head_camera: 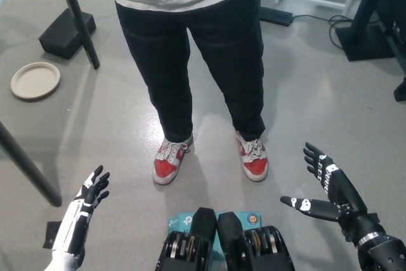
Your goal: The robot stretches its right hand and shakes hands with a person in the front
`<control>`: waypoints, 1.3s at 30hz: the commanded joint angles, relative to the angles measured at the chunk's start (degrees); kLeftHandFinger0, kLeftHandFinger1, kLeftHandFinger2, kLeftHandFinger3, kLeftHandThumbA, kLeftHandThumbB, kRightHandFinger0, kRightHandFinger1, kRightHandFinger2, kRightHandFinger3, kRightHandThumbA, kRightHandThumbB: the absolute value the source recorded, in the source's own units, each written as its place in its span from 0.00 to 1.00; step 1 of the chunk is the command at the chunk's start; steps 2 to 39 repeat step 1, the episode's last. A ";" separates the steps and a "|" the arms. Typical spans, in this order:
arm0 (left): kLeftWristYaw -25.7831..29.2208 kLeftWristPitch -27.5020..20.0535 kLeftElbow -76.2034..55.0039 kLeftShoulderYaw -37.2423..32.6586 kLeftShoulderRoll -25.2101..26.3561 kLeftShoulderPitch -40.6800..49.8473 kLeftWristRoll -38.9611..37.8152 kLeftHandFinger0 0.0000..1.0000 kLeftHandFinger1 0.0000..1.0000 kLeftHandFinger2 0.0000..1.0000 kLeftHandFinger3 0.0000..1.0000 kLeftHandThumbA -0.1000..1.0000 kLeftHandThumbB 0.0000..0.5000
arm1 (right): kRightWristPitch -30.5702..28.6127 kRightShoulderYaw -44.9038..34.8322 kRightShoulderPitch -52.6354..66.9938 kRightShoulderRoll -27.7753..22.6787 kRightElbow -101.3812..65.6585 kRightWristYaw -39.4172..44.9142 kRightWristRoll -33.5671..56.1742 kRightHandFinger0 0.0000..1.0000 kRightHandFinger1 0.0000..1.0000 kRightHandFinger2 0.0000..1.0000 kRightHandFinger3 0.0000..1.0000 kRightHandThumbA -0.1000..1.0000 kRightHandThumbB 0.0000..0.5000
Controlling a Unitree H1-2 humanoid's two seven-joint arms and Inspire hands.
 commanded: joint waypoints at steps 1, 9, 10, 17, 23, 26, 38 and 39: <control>0.00 -1.01 -1.89 0.50 0.79 -0.57 0.03 1.00 1.00 1.00 1.00 1.00 0.29 | -2.84 -0.01 -1.42 -0.59 -0.57 -0.05 -0.36 1.00 1.00 1.00 1.00 1.00 0.65; 0.00 -1.01 -1.89 0.50 0.79 -0.57 0.03 1.00 1.00 1.00 1.00 1.00 0.29 | -2.84 -0.01 -1.42 -0.59 -0.57 -0.05 -0.36 1.00 1.00 1.00 1.00 1.00 0.65; 0.00 -1.01 -1.89 0.50 0.79 -0.57 0.03 1.00 1.00 1.00 1.00 1.00 0.29 | -2.84 -0.01 -1.42 -0.59 -0.57 -0.05 -0.36 1.00 1.00 1.00 1.00 1.00 0.65; 0.00 -1.01 -1.89 0.50 0.79 -0.57 0.03 1.00 1.00 1.00 1.00 1.00 0.29 | -2.84 -0.01 -1.42 -0.59 -0.57 -0.05 -0.36 1.00 1.00 1.00 1.00 1.00 0.65; 0.00 -1.01 -1.89 0.50 0.79 -0.57 0.03 1.00 1.00 1.00 1.00 1.00 0.29 | -2.84 -0.01 -1.42 -0.59 -0.57 -0.05 -0.36 1.00 1.00 1.00 1.00 1.00 0.65; 0.00 -1.01 -1.89 0.50 0.79 -0.57 0.03 1.00 1.00 1.00 1.00 1.00 0.29 | -2.84 -0.01 -1.42 -0.59 -0.57 -0.05 -0.36 1.00 1.00 1.00 1.00 1.00 0.65; 0.00 -1.01 -1.89 0.50 0.79 -0.57 0.03 1.00 1.00 1.00 1.00 1.00 0.29 | -2.84 -0.01 -1.42 -0.59 -0.57 -0.05 -0.36 1.00 1.00 1.00 1.00 1.00 0.65; 0.00 -1.01 -1.89 0.50 0.79 -0.57 0.03 1.00 1.00 1.00 1.00 1.00 0.29 | -2.84 -0.01 -1.42 -0.59 -0.57 -0.05 -0.36 1.00 1.00 1.00 1.00 1.00 0.65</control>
